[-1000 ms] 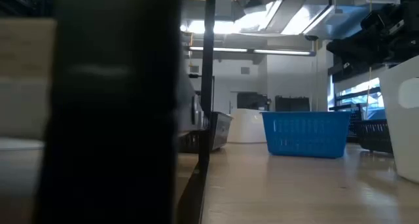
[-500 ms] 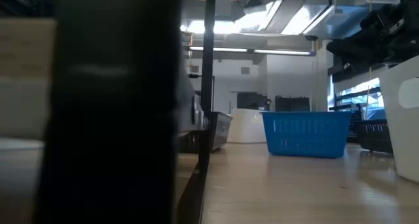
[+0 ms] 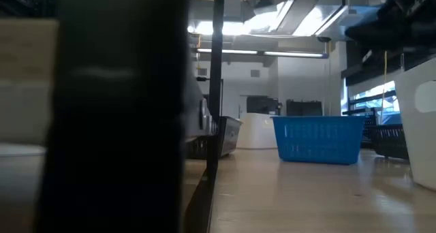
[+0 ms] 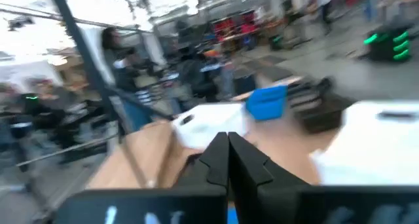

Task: Stack baskets on shelf by color
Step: Put the top right blue bin on the shelf

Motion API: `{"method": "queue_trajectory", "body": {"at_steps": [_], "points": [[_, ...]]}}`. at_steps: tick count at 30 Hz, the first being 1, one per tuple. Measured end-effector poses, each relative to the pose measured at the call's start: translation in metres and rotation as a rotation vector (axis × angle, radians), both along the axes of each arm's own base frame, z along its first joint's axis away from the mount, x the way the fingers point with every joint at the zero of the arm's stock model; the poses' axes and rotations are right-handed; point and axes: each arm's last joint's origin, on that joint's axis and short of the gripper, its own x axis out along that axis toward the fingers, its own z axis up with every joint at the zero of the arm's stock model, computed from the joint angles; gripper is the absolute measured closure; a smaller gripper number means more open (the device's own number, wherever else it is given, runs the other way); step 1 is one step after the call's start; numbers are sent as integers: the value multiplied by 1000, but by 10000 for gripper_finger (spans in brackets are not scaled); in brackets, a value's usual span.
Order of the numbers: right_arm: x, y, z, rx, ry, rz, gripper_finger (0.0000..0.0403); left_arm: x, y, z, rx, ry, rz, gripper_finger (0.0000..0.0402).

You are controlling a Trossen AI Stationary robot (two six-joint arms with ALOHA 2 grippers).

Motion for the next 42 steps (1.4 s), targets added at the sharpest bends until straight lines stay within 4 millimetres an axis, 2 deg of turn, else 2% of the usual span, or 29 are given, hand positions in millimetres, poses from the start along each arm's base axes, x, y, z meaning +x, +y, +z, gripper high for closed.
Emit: {"method": "queue_trajectory", "body": {"at_steps": [8, 13, 17, 22, 26, 33, 42], "points": [[-9, -1, 63, 36, 104, -198, 402, 0, 0, 0, 0, 0, 0, 401], [7, -12, 93, 128, 250, -246, 403, 0, 0, 0, 0, 0, 0, 401], [28, -24, 108, 214, 444, -272, 403, 0, 0, 0, 0, 0, 0, 401], [45, -37, 116, 369, 736, -376, 403, 0, 0, 0, 0, 0, 0, 401], [58, -44, 117, 471, 890, -398, 403, 0, 0, 0, 0, 0, 0, 401], [77, -54, 108, 596, 1013, -430, 403, 0, 0, 0, 0, 0, 0, 401], [102, -63, 87, 640, 1139, -248, 403, 0, 0, 0, 0, 0, 0, 401]]}}
